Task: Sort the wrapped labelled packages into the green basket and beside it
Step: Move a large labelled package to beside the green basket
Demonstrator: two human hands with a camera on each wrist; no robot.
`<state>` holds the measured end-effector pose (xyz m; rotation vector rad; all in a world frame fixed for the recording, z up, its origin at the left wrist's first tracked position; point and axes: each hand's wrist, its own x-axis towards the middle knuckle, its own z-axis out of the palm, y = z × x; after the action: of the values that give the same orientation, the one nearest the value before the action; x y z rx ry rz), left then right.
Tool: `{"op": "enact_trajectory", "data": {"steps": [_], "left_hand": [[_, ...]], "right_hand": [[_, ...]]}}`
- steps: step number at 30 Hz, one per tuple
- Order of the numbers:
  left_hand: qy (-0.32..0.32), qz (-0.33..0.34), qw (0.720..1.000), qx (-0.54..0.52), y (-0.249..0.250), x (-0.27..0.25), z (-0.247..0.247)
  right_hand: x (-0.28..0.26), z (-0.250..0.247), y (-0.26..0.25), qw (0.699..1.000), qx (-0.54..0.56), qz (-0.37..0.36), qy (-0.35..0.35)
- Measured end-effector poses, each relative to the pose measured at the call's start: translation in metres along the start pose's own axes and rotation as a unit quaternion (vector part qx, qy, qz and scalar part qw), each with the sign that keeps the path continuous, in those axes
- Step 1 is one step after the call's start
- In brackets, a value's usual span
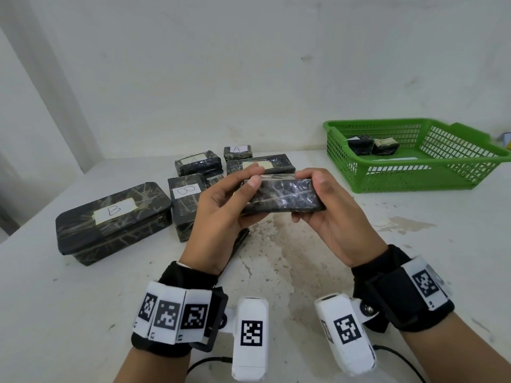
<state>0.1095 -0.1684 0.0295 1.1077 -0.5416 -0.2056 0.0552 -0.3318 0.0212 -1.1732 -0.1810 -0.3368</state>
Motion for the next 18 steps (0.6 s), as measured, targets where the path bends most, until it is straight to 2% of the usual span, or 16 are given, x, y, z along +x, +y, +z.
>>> {"op": "enact_trajectory", "data": {"steps": [7, 15, 18], "left_hand": [[0.01, -0.004, 1.0, 0.019, 0.0002, 0.0015, -0.0034], [-0.012, -0.005, 1.0, 0.011, 0.001, 0.0015, -0.0022], [-0.009, -0.008, 1.0, 0.01, -0.0014, 0.0019, -0.0014]], "right_hand": [[-0.0001, 0.0018, 0.0016, 1.0, 0.0, 0.015, -0.006], [0.0009, 0.0, -0.002, 1.0, -0.001, -0.007, -0.019], [0.0009, -0.0024, 0.0016, 0.999, -0.047, 0.001, -0.012]]}}
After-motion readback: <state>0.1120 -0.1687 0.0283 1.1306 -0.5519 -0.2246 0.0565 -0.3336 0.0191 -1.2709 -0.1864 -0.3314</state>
